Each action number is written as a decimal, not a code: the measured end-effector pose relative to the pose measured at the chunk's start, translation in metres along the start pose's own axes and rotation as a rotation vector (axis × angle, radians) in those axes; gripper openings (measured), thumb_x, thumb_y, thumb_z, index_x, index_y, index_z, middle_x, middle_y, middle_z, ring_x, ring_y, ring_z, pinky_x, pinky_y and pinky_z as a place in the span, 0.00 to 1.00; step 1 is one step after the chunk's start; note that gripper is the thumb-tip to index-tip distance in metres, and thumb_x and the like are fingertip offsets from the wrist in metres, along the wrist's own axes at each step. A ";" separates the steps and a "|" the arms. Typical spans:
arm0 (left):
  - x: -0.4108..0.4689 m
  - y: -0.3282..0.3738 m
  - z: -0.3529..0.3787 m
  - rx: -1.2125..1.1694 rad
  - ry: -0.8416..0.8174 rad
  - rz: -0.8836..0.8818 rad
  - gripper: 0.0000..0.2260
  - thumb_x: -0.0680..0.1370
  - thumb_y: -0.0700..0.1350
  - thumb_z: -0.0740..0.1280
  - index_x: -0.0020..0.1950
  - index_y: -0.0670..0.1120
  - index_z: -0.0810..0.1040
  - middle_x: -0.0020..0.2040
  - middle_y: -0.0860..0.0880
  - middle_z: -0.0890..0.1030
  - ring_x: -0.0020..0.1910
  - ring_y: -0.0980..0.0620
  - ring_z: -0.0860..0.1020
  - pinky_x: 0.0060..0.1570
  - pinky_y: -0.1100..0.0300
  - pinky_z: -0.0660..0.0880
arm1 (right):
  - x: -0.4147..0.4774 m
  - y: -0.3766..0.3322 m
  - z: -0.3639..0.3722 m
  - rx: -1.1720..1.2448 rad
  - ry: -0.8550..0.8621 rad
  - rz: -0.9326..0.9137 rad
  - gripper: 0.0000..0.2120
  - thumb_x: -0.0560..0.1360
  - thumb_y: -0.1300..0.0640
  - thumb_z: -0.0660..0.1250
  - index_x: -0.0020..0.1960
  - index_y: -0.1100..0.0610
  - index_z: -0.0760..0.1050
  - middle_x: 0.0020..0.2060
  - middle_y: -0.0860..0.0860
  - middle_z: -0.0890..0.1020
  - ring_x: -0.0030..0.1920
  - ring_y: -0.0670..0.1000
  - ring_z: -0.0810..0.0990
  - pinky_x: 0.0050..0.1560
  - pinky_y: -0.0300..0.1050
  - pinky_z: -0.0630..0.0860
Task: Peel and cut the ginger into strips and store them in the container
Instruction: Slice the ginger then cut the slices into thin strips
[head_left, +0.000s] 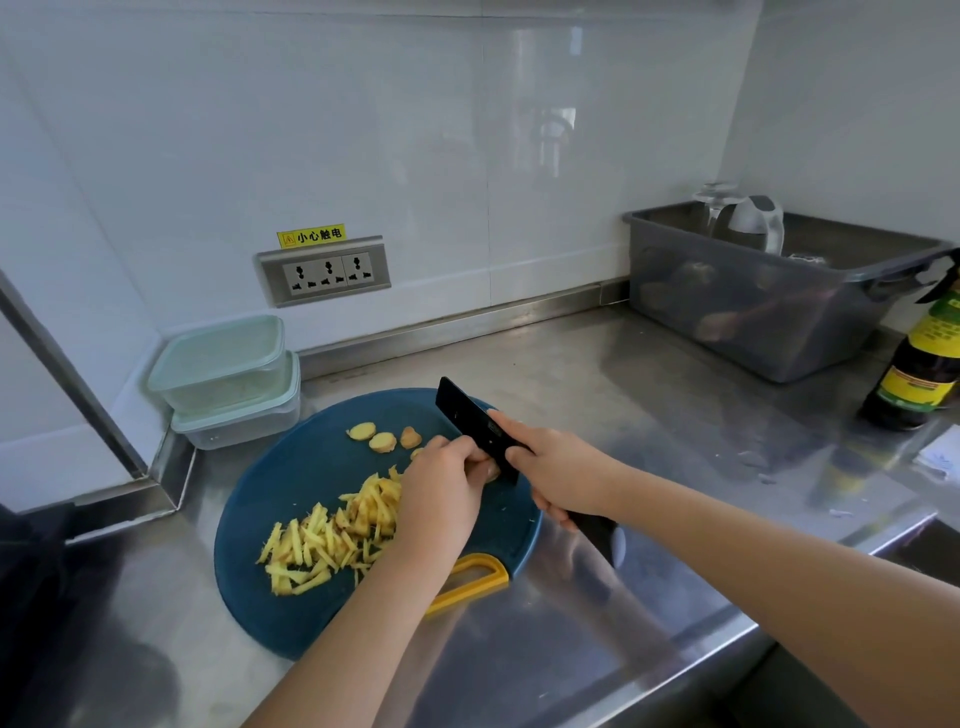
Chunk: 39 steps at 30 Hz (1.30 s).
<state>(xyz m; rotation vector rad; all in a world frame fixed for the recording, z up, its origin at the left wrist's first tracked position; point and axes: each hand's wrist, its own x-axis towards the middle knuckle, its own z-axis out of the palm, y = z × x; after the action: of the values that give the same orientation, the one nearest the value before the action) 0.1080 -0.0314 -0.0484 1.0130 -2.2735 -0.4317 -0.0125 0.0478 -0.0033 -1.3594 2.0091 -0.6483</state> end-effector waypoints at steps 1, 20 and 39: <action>0.000 0.000 0.000 -0.001 0.002 0.001 0.04 0.76 0.47 0.68 0.47 0.49 0.81 0.43 0.52 0.76 0.40 0.55 0.73 0.40 0.65 0.65 | -0.001 0.001 -0.001 -0.003 0.002 0.004 0.25 0.84 0.56 0.50 0.78 0.39 0.51 0.28 0.53 0.74 0.21 0.46 0.70 0.24 0.41 0.73; -0.001 0.000 0.000 -0.022 0.017 0.029 0.05 0.77 0.46 0.68 0.49 0.47 0.81 0.41 0.55 0.72 0.38 0.59 0.69 0.36 0.68 0.62 | -0.020 -0.007 -0.009 -0.080 -0.036 -0.035 0.25 0.84 0.55 0.50 0.77 0.36 0.50 0.28 0.52 0.74 0.21 0.46 0.70 0.24 0.41 0.75; 0.001 -0.002 -0.001 -0.040 -0.003 0.031 0.03 0.76 0.42 0.68 0.46 0.47 0.82 0.41 0.53 0.76 0.40 0.55 0.73 0.39 0.63 0.67 | -0.011 -0.007 0.012 -0.138 0.003 -0.031 0.26 0.84 0.57 0.49 0.79 0.43 0.47 0.35 0.49 0.73 0.28 0.49 0.73 0.27 0.39 0.74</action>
<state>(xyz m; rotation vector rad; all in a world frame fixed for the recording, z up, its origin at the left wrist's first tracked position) 0.1095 -0.0341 -0.0479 0.9568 -2.2706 -0.4646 0.0040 0.0547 -0.0046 -1.4725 2.0711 -0.5335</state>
